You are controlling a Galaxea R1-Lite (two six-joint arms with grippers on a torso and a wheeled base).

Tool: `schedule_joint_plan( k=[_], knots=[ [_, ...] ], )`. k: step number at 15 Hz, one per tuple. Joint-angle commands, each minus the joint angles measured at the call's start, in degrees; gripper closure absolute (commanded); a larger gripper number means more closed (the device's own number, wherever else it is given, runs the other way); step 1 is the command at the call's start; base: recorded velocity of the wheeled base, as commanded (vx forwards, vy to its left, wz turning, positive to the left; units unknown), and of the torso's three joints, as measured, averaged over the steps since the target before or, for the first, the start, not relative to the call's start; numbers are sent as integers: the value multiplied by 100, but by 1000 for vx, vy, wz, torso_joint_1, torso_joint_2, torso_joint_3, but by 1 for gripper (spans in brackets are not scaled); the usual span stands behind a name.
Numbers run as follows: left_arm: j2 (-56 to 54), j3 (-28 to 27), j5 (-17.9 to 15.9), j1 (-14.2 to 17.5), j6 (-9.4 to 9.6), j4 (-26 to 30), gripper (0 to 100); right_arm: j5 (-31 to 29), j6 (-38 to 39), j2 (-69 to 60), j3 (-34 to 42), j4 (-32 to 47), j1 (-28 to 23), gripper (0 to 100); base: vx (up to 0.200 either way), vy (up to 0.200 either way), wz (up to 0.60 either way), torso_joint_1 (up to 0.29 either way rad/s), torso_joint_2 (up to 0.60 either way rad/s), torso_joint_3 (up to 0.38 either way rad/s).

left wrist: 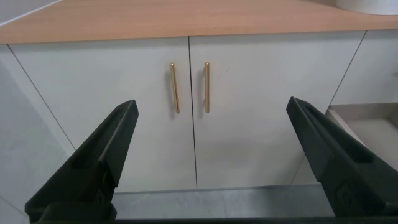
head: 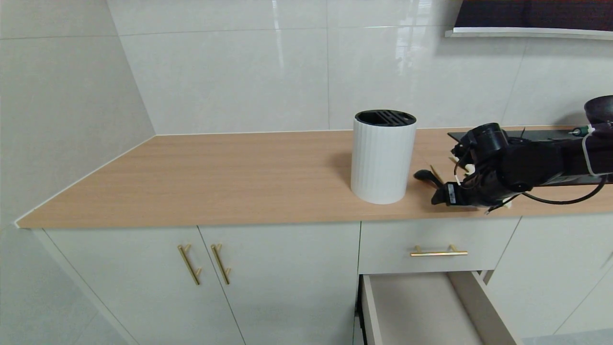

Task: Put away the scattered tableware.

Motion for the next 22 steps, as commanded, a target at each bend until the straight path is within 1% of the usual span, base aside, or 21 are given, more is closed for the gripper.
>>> schedule_joint_plan(
  k=[1,9,12,14,16,17,18,20,22],
  knots=[
    [0,0,1,1,9,0,0,-1,1,29,-9,3,-29,100,0,0,0,0,0,0],
    [0,0,1,1,9,0,0,-1,1,-42,-27,-6,-100,100,0,0,0,0,0,0],
    [0,0,1,1,0,0,0,34,89,-815,140,12,-152,100,0,0,0,0,0,0],
    [0,0,1,1,0,0,0,104,80,-1668,536,30,-152,100,0,0,0,0,0,0],
    [0,0,1,1,0,0,0,385,45,-2582,1124,30,-126,100,0,0,0,0,0,0],
    [0,0,1,1,0,0,0,517,-52,-2916,1406,30,-108,100,0,0,0,0,0,0],
    [0,0,1,1,0,0,0,605,-377,-3373,1828,21,-56,100,0,0,0,0,0,0],
    [0,0,1,1,9,0,0,614,-535,-3962,2416,-6,15,100,0,0,0,0,0,0],
    [0,0,1,1,0,0,0,605,-544,-4348,2786,-6,199,100,0,0,0,0,0,0]
  ],
)
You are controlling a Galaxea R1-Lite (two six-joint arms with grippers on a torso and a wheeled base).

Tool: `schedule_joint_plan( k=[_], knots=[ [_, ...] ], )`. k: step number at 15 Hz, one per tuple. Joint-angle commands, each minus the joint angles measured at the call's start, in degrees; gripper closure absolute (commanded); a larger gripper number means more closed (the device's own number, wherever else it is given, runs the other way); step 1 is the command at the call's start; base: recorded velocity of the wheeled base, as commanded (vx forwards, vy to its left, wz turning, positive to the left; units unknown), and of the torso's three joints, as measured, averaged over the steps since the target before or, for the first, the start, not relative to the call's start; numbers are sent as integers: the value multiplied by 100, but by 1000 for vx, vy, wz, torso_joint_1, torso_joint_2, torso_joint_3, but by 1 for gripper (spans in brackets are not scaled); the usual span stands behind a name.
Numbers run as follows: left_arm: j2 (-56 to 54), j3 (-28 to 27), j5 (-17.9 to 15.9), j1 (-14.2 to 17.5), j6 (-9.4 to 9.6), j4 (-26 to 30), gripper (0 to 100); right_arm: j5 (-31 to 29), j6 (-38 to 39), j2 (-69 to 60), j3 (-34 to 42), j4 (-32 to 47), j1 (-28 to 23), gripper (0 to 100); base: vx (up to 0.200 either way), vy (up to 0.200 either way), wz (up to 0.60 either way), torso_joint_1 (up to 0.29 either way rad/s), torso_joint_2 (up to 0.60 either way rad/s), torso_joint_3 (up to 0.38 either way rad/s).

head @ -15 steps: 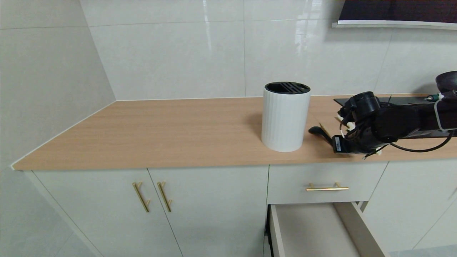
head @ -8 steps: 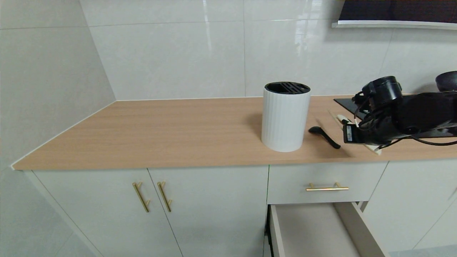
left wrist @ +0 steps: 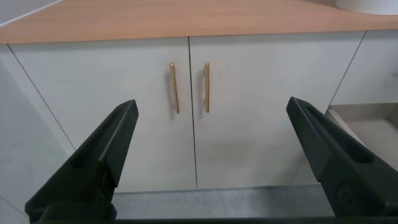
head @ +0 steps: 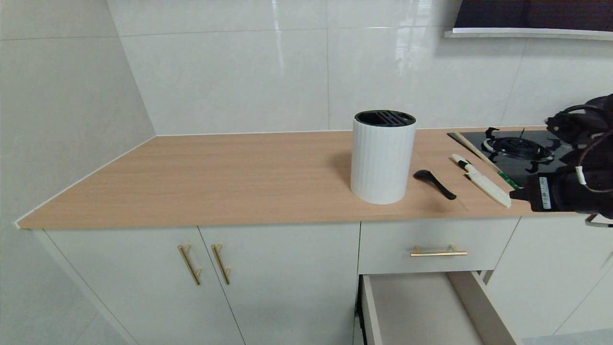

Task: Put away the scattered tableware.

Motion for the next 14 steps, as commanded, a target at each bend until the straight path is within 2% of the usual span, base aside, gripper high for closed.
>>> schedule_joint_plan(
  k=[1,5,14],
  knots=[
    [0,0,-2,1,-3,0,0,25,-43,-960,619,-14,314,100,0,0,0,0,0,0],
    [0,0,-2,1,-3,0,0,-1,-25,-1198,1084,-67,841,100,0,0,0,-82,198,127],
    [0,0,-2,1,-3,0,0,-10,-394,-1268,1726,-252,1324,100,0,0,0,-153,462,307]
  ],
)
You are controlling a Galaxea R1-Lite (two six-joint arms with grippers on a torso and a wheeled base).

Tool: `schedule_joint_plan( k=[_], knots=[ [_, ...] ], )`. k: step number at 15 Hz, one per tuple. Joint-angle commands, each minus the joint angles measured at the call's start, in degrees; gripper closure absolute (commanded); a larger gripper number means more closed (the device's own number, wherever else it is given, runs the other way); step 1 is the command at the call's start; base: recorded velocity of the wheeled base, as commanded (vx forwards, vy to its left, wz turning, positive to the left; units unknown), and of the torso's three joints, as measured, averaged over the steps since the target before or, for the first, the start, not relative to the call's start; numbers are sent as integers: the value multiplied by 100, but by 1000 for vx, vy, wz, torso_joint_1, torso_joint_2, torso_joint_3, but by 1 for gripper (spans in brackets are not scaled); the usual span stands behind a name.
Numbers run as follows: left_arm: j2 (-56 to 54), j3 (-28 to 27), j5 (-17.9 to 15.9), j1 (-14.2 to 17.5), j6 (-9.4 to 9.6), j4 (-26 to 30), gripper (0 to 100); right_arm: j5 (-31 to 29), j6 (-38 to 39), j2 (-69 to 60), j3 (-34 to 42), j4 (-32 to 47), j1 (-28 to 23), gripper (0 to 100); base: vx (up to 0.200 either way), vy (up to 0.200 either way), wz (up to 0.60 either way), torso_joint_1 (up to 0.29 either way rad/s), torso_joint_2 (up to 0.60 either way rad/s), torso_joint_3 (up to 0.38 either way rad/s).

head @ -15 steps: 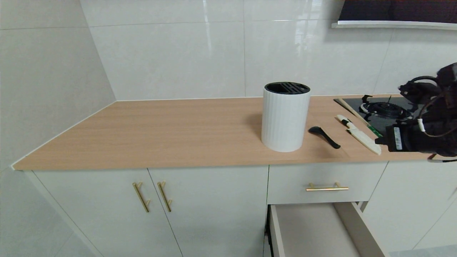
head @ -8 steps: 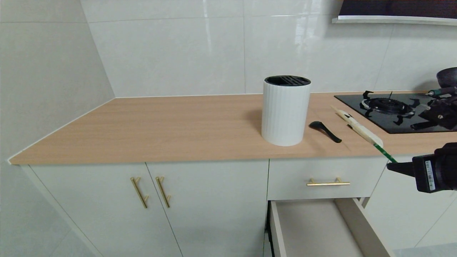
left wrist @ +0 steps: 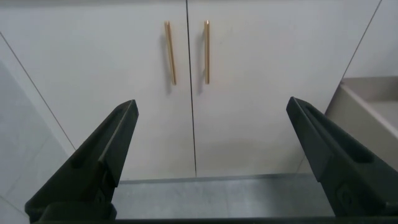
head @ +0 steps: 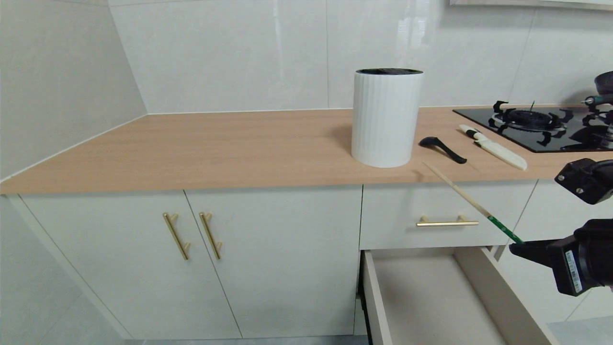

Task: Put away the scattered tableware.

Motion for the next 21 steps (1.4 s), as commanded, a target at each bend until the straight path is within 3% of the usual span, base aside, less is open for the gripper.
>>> schedule_joint_plan(
  k=[1,7,21],
  knots=[
    [0,0,1,1,-3,0,0,9,-43,-30,174,8,153,100,0,0,0,-115,456,334],
    [0,0,1,1,-3,0,0,71,-570,-83,552,8,426,100,0,0,0,-66,414,342],
    [0,0,1,1,6,0,0,133,-509,2378,560,-168,92,100,0,0,0,-3,30,19]
  ],
)
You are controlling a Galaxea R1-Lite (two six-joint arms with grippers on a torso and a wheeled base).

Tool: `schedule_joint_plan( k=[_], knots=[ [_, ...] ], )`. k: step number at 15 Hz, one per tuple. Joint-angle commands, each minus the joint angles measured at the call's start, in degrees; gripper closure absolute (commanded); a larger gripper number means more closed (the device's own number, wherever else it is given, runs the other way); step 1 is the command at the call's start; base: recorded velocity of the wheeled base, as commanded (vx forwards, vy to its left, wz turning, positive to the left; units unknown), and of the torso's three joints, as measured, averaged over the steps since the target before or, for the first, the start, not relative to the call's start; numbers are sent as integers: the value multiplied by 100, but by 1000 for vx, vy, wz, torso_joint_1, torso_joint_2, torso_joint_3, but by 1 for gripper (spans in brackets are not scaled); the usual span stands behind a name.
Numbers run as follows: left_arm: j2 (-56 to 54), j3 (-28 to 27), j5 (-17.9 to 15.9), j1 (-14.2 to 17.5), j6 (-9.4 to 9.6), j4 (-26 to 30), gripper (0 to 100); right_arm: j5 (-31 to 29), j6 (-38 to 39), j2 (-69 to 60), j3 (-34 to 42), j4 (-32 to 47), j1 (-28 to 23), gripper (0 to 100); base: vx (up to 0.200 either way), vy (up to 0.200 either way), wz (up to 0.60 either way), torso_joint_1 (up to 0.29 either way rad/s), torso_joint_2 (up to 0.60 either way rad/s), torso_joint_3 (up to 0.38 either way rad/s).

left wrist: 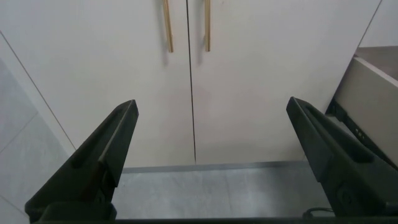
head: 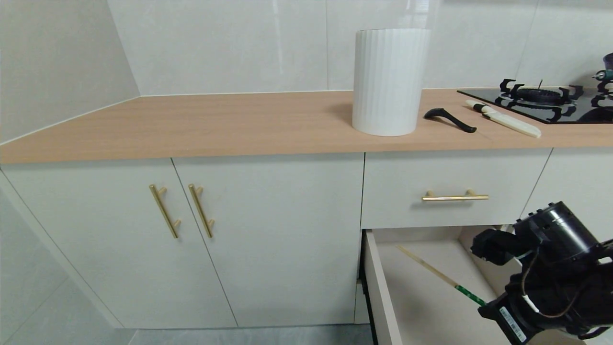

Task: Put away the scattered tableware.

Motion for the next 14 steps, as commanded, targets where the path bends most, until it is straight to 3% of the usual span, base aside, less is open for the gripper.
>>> schedule_joint_plan(
  k=[1,3,9,12,14],
  knots=[
    [0,0,1,1,-5,0,0,-16,112,912,-128,-258,-92,100,0,0,0,0,0,0],
    [0,0,1,1,-5,0,0,1,622,1712,-514,-504,-154,100,0,0,0,0,0,0],
    [0,0,1,1,-5,0,0,-8,1185,3540,-1815,-539,-207,100,0,0,0,0,0,0],
    [0,0,1,1,-5,0,0,-25,1220,4252,-2641,-522,-216,100,0,0,0,0,0,0],
    [0,0,1,1,4,0,0,-34,1237,4524,-2756,-539,-207,100,0,0,0,0,0,0]
  ],
)
